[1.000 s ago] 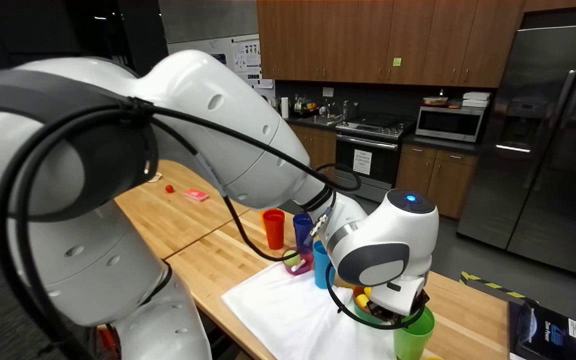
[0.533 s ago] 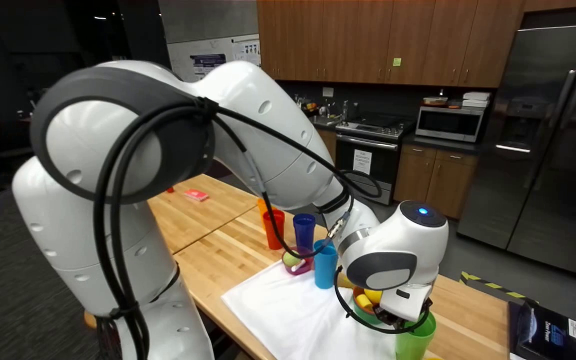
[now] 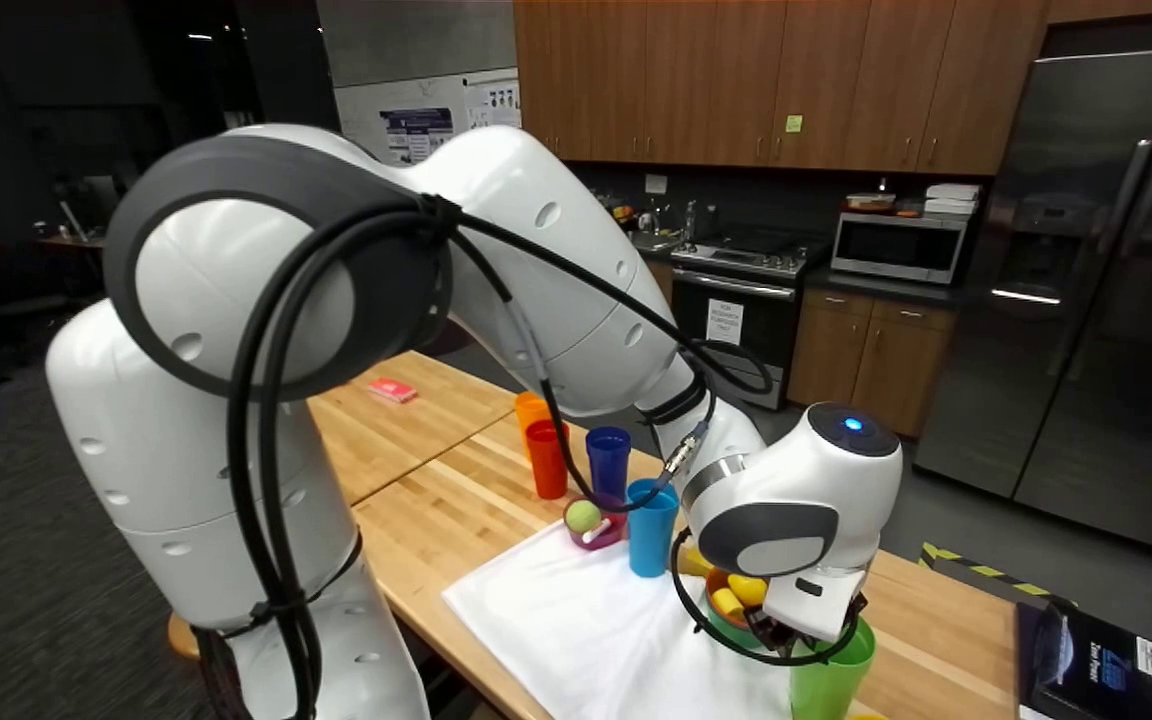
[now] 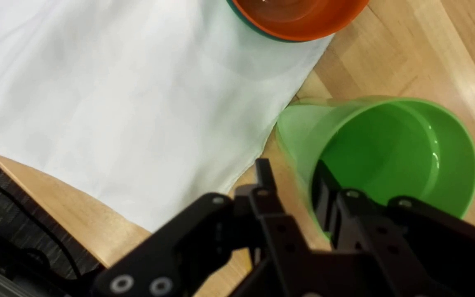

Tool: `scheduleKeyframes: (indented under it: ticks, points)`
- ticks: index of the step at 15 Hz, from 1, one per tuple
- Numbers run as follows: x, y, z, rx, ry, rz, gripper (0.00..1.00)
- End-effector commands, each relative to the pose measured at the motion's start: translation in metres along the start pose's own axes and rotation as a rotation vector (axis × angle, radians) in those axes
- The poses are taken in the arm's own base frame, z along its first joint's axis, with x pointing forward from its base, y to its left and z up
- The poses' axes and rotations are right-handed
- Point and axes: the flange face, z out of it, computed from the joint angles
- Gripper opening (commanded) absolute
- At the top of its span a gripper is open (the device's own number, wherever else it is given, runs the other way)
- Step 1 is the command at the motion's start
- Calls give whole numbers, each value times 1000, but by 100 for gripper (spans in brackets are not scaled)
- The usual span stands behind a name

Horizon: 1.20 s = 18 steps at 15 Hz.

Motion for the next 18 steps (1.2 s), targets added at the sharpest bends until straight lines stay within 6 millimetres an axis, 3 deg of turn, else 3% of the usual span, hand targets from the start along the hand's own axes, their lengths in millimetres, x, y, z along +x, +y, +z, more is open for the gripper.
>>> scheduleKeyframes:
  ticks: [1, 4, 8, 13, 18]
  points:
    - [-7, 2, -11, -1, 49, -32, 58]
    - [-20, 10, -35, -6, 149, -119, 76]
    - [-52, 31, -81, 5, 222, -275, 99]
    - [-100, 62, -131, 63, 262, -525, 100]
    - [-167, 93, -132, 77, 113, -787, 100]
